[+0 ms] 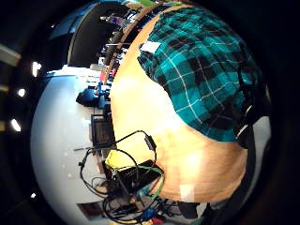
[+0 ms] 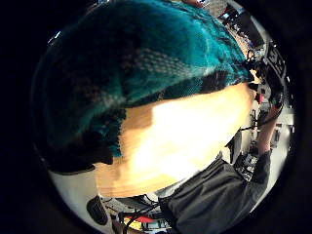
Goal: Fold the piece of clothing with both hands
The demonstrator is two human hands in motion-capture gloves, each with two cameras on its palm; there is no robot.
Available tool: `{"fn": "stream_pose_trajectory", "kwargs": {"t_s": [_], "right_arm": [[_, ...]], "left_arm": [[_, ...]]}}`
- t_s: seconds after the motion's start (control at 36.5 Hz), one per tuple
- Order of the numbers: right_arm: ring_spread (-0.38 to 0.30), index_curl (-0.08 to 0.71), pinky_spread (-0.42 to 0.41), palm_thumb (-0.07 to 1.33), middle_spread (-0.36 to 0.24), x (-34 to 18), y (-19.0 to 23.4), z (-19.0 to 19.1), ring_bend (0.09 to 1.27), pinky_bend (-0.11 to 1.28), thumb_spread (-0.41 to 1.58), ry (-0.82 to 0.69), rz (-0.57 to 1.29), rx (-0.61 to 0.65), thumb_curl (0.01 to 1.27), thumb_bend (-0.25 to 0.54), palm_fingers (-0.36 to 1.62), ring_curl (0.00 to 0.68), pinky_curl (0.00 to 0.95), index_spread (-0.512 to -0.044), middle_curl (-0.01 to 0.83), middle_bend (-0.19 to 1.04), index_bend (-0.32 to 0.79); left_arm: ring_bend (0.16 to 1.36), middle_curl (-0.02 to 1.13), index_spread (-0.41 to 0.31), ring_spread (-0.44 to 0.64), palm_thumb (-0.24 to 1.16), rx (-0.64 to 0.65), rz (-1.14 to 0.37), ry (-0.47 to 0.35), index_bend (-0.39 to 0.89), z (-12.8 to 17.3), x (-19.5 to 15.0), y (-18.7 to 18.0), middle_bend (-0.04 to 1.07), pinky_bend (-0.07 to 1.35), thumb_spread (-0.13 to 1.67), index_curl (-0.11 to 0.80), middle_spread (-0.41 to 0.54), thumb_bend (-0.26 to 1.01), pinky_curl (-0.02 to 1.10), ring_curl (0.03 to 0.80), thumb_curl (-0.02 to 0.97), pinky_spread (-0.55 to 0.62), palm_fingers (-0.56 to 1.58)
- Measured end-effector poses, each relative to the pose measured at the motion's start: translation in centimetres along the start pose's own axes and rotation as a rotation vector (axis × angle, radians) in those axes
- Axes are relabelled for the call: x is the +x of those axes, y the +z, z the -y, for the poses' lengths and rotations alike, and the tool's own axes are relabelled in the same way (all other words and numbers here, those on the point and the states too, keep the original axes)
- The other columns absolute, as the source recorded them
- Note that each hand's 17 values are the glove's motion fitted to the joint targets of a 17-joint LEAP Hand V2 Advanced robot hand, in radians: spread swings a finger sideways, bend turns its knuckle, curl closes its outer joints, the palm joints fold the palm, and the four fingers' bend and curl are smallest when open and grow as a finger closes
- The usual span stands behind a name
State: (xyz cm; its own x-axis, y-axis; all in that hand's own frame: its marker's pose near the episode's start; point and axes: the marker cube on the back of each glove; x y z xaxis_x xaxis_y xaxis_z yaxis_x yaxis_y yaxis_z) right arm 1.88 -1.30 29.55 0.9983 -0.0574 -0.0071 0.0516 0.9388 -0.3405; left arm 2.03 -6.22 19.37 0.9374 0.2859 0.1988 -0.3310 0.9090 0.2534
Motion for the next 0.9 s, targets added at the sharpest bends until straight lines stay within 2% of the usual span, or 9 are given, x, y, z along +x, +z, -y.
{"fn": "stream_pose_trajectory", "kwargs": {"t_s": [0.11, 0.25, 0.44, 0.6, 0.77, 0.85, 0.9], "right_arm": [[-0.123, 0.252, 0.023, 0.91, -0.107, 0.1, -0.6, -0.1, 0.54, 0.37, 1.18, 0.027, 0.007, 0.076, 0.36, 0.122, 0.79, 0.375, 0.329, -0.290, 0.413, 0.25, 0.15], [-0.163, 0.262, -0.048, 0.96, -0.123, 0.2, -0.9, 0.5, 0.56, 0.37, 1.15, 0.042, -0.004, 0.127, 0.38, 0.117, 0.93, 0.382, 0.329, -0.285, 0.421, 0.24, 0.14], [-0.209, 0.289, -0.194, 1.04, -0.145, 0.4, -0.8, 2.6, 0.56, 0.43, 1.07, 0.038, -0.013, 0.198, 0.42, 0.110, 1.15, 0.404, 0.361, -0.272, 0.433, 0.21, 0.14], [-0.217, 0.314, -0.272, 1.04, -0.163, 0.4, -1.3, 2.8, 0.61, 0.44, 0.98, -0.006, -0.013, 0.144, 0.45, 0.066, 1.23, 0.434, 0.377, -0.259, 0.466, 0.25, 0.15], [-0.211, 0.331, -0.293, 1.08, -0.165, 0.3, -1.2, 1.9, 0.63, 0.45, 0.94, -0.113, 0.024, 0.044, 0.48, 0.051, 1.22, 0.450, 0.387, -0.252, 0.490, 0.28, 0.15], [-0.219, 0.336, -0.302, 1.09, -0.166, 0.4, -1.0, 0.8, 0.63, 0.47, 0.94, -0.155, 0.071, 0.005, 0.49, 0.039, 1.24, 0.455, 0.390, -0.252, 0.501, 0.29, 0.14], [-0.219, 0.338, -0.302, 1.10, -0.166, 0.5, -1.0, 0.1, 0.63, 0.48, 0.94, -0.180, 0.094, -0.009, 0.50, 0.039, 1.24, 0.457, 0.395, -0.252, 0.505, 0.30, 0.14]], "left_arm": [[0.54, 0.49, -0.263, -0.36, 0.69, 0.007, -0.018, -0.008, 0.17, 0.1, -0.3, 0.1, 0.38, 0.74, 1.28, 0.360, -0.314, 0.14, 0.42, 0.378, 0.381, -0.46, 1.24], [0.53, 0.50, -0.264, -0.36, 0.70, 0.004, -0.027, -0.019, 0.16, 0.0, -0.4, 0.2, 0.37, 0.72, 1.29, 0.375, -0.318, 0.13, 0.42, 0.388, 0.383, -0.46, 1.24], [0.52, 0.51, -0.265, -0.36, 0.71, -0.012, -0.091, -0.036, 0.17, 0.0, -0.9, 1.6, 0.36, 0.67, 1.30, 0.393, -0.318, 0.11, 0.41, 0.397, 0.387, -0.45, 1.21], [0.51, 0.52, -0.263, -0.35, 0.72, -0.055, -0.142, -0.033, 0.16, -0.9, -0.8, 1.3, 0.36, 0.64, 1.31, 0.403, -0.320, 0.09, 0.41, 0.402, 0.392, -0.44, 1.20], [0.49, 0.52, -0.265, -0.34, 0.72, -0.085, -0.196, -0.018, 0.16, -2.1, -1.3, -0.1, 0.35, 0.58, 1.31, 0.413, -0.313, 0.07, 0.40, 0.405, 0.402, -0.42, 1.18], [0.48, 0.53, -0.266, -0.34, 0.75, -0.104, -0.231, 0.003, 0.18, -2.8, -1.7, -0.8, 0.35, 0.54, 1.25, 0.423, -0.308, 0.07, 0.39, 0.406, 0.435, -0.41, 1.18], [0.48, 0.54, -0.270, -0.34, 0.79, -0.124, -0.241, 0.024, 0.20, -3.2, -1.9, -1.3, 0.37, 0.49, 1.15, 0.439, -0.311, 0.07, 0.38, 0.410, 0.476, -0.39, 1.20]]}}
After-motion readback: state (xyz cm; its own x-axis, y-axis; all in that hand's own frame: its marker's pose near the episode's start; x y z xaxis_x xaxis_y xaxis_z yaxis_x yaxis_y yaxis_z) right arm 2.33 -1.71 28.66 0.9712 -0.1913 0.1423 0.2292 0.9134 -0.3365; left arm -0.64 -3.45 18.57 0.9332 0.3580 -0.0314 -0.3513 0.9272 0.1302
